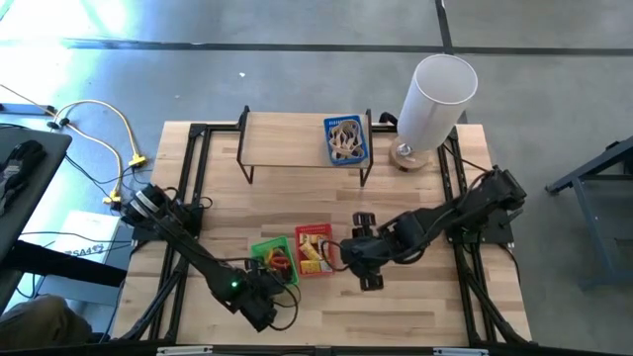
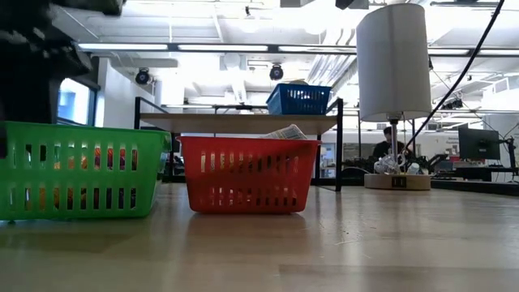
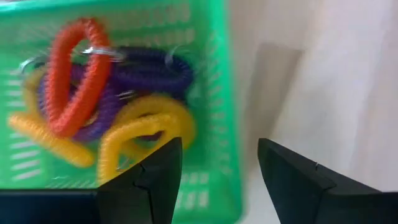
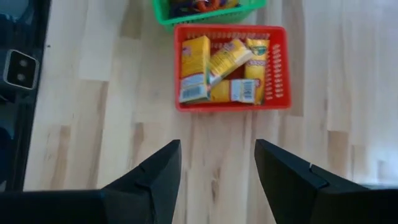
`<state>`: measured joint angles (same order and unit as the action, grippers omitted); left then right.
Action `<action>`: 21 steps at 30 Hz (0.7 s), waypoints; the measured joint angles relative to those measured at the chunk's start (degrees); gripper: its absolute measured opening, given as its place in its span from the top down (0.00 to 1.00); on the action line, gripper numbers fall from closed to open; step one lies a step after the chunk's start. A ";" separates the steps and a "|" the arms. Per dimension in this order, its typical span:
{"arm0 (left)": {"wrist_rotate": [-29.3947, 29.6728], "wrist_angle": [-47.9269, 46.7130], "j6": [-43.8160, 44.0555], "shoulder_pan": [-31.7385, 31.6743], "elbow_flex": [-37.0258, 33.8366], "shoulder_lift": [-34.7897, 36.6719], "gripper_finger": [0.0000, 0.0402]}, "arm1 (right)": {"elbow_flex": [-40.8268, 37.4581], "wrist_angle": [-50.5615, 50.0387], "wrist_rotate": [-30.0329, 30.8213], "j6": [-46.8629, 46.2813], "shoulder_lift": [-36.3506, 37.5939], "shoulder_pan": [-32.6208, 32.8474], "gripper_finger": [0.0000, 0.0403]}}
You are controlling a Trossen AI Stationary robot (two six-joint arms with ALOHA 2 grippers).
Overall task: Pick & Place Office Desk Supplies
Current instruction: Put the green bin on the shelf
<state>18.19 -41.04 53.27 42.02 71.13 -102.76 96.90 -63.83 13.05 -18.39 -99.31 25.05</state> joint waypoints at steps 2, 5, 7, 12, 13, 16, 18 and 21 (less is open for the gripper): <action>-0.12 -1.65 1.29 -0.07 -0.02 -0.41 0.50 | -1.10 1.72 0.01 0.06 0.00 0.66 0.52; -0.99 -2.00 3.25 -0.40 0.00 -1.38 0.53 | -2.58 5.07 -0.01 0.16 0.00 1.61 0.52; -1.70 -2.15 3.52 -0.42 -0.02 -1.86 0.56 | -3.53 6.80 -0.08 0.17 0.00 2.29 0.52; -3.08 -2.37 3.16 -1.03 -0.02 -1.92 0.68 | -5.62 8.92 -0.13 0.15 0.00 3.96 0.52; -3.65 -2.70 3.12 -1.22 -0.02 -1.92 0.71 | -6.12 8.93 -0.17 0.03 0.00 4.33 0.52; -5.58 -3.05 1.90 -2.09 -0.02 -1.92 0.81 | -7.12 9.15 -0.96 -1.03 0.00 5.29 0.52; -6.47 -3.78 0.91 -2.67 -0.02 -1.90 0.89 | -7.51 9.24 -1.47 -1.38 0.00 5.84 0.52; -7.29 -4.79 -1.00 -3.57 -0.02 -1.78 0.98 | -7.93 9.77 -1.41 -1.50 0.00 6.60 0.52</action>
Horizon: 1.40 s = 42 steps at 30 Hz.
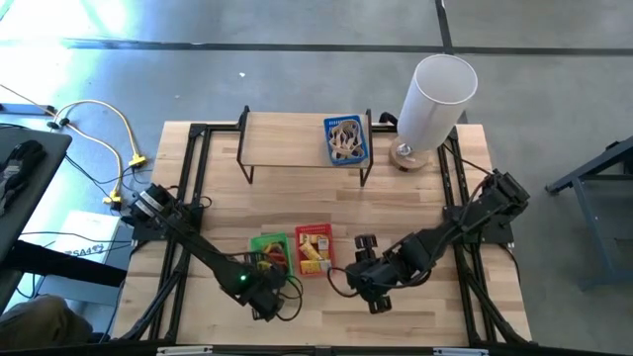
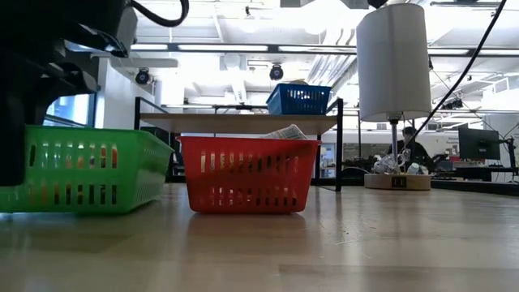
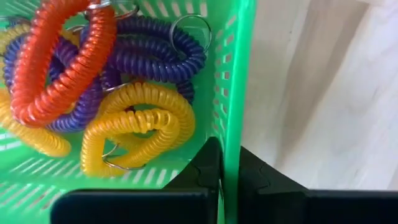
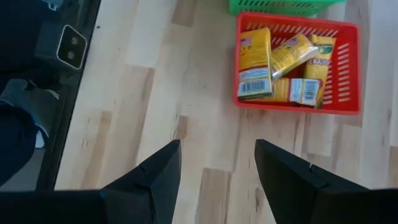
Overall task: Pick & Place Office Desk Supplies
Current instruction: Put the green bin on the shelf
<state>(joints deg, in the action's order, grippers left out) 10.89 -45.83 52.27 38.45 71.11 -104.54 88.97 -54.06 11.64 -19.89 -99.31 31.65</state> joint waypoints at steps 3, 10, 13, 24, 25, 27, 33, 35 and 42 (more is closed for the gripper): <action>-2.10 -1.02 -1.91 -0.95 0.02 0.54 0.99 | -0.04 0.68 0.03 -0.01 0.00 0.60 0.52; -3.95 -7.69 -5.27 -2.54 0.49 4.33 1.00 | -0.04 1.02 0.17 -0.01 0.00 2.16 0.52; -3.30 -12.28 -4.78 -3.10 2.58 6.03 1.00 | -0.04 1.02 0.17 -0.01 0.00 2.91 0.52; 7.13 -36.88 -8.14 -3.59 19.75 6.85 1.00 | -0.04 1.20 0.17 0.14 0.00 4.01 0.52; 7.94 -38.56 -9.26 -3.88 21.09 6.87 1.00 | -0.04 1.20 0.18 0.15 0.00 4.01 0.52; 8.71 -42.32 -11.79 -4.80 23.49 6.89 1.00 | -0.04 1.21 0.20 0.15 0.00 3.99 0.52; 10.94 -44.26 -24.85 -10.38 25.66 9.46 1.00 | -0.04 1.60 0.58 0.42 0.00 3.99 0.52; 12.21 -44.21 -28.14 -13.38 25.66 11.19 1.00 | -0.04 2.34 1.32 0.60 0.00 3.99 0.52; 14.91 -44.31 -40.54 -26.18 25.68 17.64 1.00 | -0.02 3.51 1.95 0.62 0.00 3.97 0.52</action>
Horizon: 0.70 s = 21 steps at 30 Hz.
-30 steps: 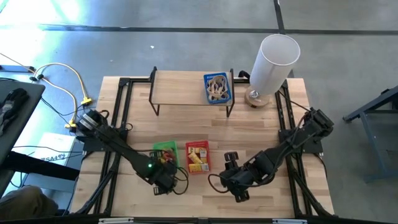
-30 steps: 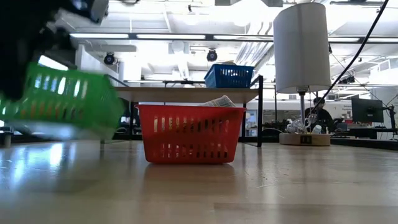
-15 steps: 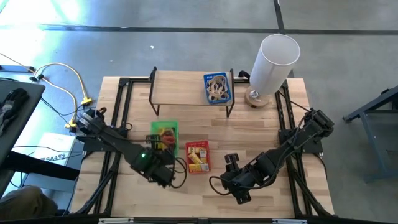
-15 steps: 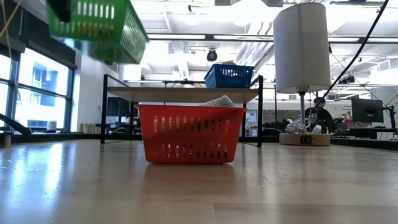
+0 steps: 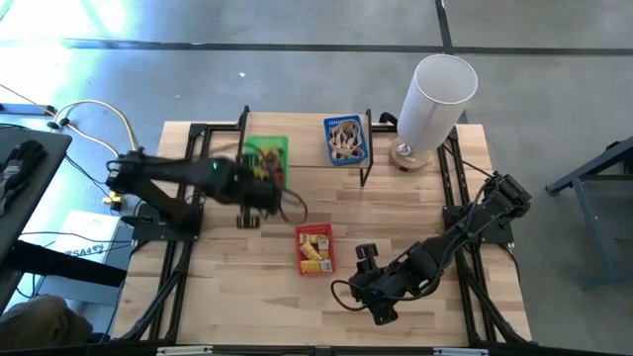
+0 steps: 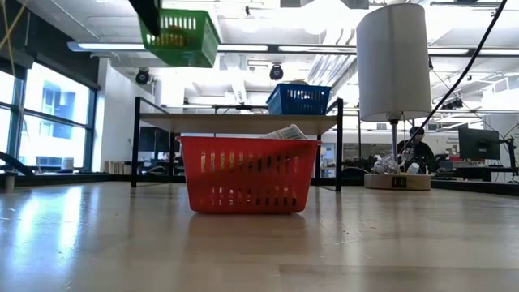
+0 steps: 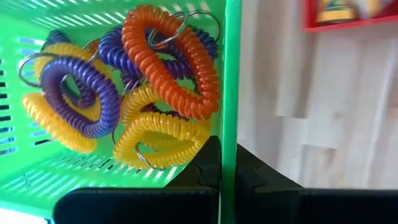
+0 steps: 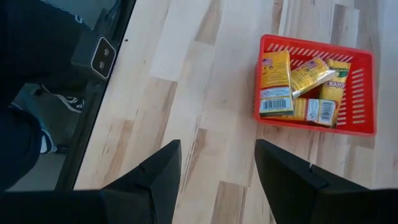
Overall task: Pick & Place Office Desk Supplies
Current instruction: Put the green bin on the shelf
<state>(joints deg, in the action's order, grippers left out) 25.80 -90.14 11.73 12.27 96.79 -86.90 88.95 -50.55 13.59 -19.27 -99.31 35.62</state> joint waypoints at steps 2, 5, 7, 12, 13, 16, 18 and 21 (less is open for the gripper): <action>-0.37 0.17 -3.15 -4.08 -0.30 1.44 1.00 | 0.00 0.15 0.36 0.01 0.00 0.02 0.52; -0.98 0.24 -7.19 -10.14 -0.84 2.92 1.00 | 0.00 0.29 1.54 0.02 0.00 0.00 0.52; -2.79 1.29 -10.30 -14.27 -1.47 3.65 1.00 | 0.00 0.31 1.66 0.41 0.00 -0.27 0.52; -9.16 8.29 -19.75 -23.15 -2.93 4.25 1.00 | 0.00 0.46 1.62 2.01 -0.19 -1.14 0.52; -10.38 9.55 -21.56 -24.76 -3.12 4.24 1.00 | 0.02 0.71 1.44 2.71 -0.34 -1.49 0.52; -14.52 11.52 -25.37 -29.06 -3.74 3.81 1.00 | 0.02 0.70 1.35 3.98 -0.55 -2.22 0.52; -16.32 12.78 -27.07 -31.59 -4.96 3.73 1.00 | 0.05 1.23 1.27 4.13 -1.08 -3.06 0.52; -16.71 14.07 -28.99 -34.90 -7.60 3.69 1.00 | -0.04 1.23 0.94 5.09 -1.71 -3.59 0.52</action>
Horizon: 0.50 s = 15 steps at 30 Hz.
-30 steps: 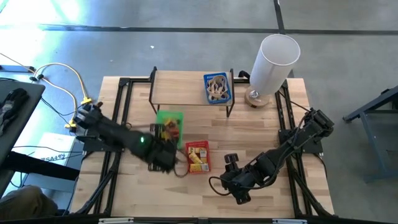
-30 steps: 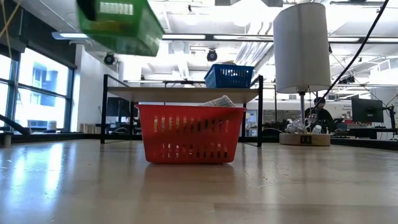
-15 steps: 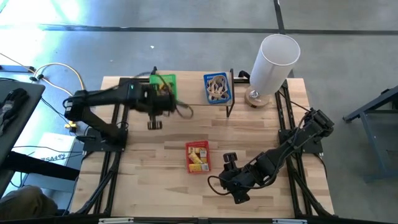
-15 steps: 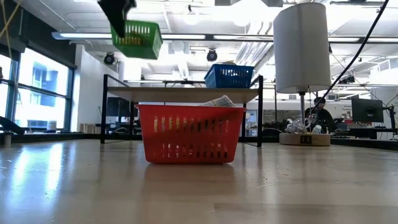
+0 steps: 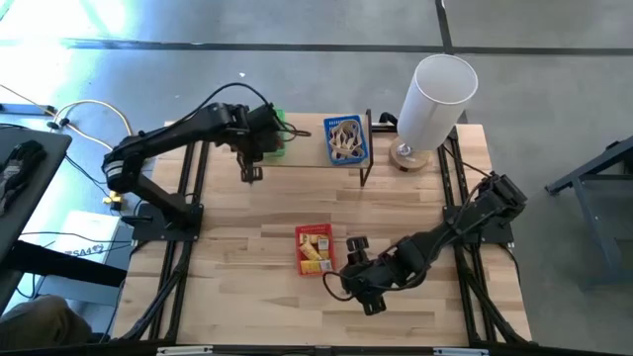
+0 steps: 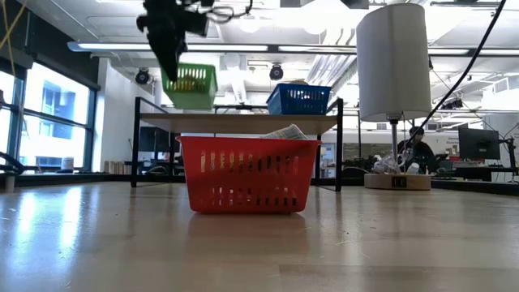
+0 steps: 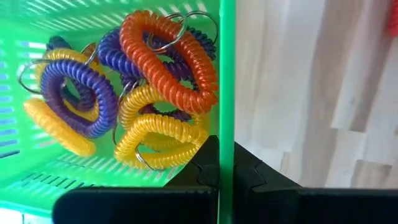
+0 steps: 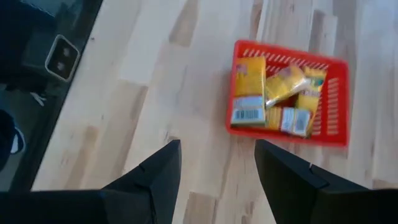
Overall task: Pick & Place Office Desk Supplies
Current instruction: Put the green bin on the shelf
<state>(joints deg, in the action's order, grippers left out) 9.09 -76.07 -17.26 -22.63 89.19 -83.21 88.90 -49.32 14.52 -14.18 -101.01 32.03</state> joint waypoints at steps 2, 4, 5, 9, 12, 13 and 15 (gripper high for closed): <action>-0.50 1.12 -1.23 -2.19 -1.89 -0.03 1.00 | 0.12 1.09 -0.14 1.05 -0.44 -0.67 0.52; -1.36 2.33 -2.74 -4.03 -4.00 -0.03 1.00 | 0.11 1.09 -0.70 2.23 -0.82 -0.95 0.52; -1.56 2.81 -3.38 -4.78 -5.04 -0.05 1.00 | 0.01 0.75 -1.41 2.41 -0.91 -1.02 0.52; -1.74 5.61 -5.38 -7.21 -8.53 -0.05 1.00 | 0.07 1.37 -3.00 2.49 -0.76 -2.13 0.52; -2.17 7.50 -6.55 -8.15 -10.54 0.15 1.00 | 0.07 1.72 -2.89 2.91 -0.79 -2.69 0.52; -2.52 7.58 -7.07 -8.28 -11.09 0.24 1.00 | 0.07 1.85 -2.86 3.41 -0.76 -2.91 0.52; -2.59 7.50 -6.91 -8.40 -11.53 0.27 1.00 | 0.07 2.08 -2.91 3.92 -0.76 -3.02 0.52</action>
<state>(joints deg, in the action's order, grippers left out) 6.50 -68.57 -24.17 -31.03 77.66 -82.94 88.97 -47.24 11.61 -10.25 -101.78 29.01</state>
